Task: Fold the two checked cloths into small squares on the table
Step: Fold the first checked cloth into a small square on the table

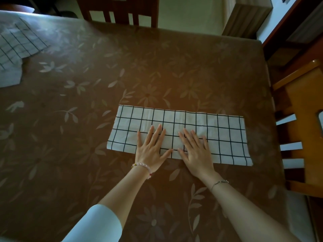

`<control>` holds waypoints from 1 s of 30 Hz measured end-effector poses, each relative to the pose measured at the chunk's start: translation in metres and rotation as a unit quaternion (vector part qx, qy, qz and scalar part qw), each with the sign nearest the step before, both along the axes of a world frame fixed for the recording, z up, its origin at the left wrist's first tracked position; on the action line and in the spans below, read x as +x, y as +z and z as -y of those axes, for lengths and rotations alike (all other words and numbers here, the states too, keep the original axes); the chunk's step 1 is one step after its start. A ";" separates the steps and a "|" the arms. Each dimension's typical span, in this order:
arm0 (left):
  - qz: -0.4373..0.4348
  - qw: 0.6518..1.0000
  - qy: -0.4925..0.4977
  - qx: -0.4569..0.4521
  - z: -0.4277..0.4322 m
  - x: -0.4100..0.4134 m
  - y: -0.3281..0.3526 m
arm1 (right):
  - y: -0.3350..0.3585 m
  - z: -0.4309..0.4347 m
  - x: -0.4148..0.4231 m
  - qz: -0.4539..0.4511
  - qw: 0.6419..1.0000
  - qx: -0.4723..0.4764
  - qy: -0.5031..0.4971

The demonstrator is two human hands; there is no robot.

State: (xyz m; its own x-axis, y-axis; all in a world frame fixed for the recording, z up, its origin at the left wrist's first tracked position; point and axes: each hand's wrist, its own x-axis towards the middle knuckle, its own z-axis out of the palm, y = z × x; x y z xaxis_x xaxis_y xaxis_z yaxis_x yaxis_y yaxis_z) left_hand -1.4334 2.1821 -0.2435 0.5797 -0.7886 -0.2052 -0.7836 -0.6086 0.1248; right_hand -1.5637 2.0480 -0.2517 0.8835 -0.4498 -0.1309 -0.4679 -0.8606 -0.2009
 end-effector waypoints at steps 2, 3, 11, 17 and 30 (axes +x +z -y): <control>0.005 1.000 0.004 0.005 -0.010 0.008 0.000 | 0.000 0.005 -0.005 -0.007 1.000 -0.007 -0.002; 0.007 1.000 0.011 0.006 -0.017 0.013 -0.001 | -0.001 0.009 -0.010 -0.011 1.000 -0.011 -0.005; 0.006 0.998 0.064 0.013 -0.072 0.051 0.001 | 0.003 0.061 -0.074 -0.049 0.996 -0.015 -0.069; 0.007 0.997 0.050 0.059 -0.076 0.055 0.021 | 0.016 0.078 -0.098 -0.063 0.993 0.009 -0.100; 0.100 0.988 -0.109 -0.045 -0.047 -0.003 0.035 | 0.034 0.010 -0.080 0.066 0.993 -0.091 0.029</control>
State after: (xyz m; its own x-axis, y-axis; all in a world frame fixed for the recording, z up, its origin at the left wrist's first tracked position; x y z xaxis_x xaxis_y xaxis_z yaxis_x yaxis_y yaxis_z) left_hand -1.4367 2.2294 -0.2081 0.4164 -0.9088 -0.0272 -0.9091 -0.4166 -0.0008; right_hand -1.6438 2.0382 -0.2182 0.9126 -0.4035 0.0659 -0.3967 -0.9129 -0.0963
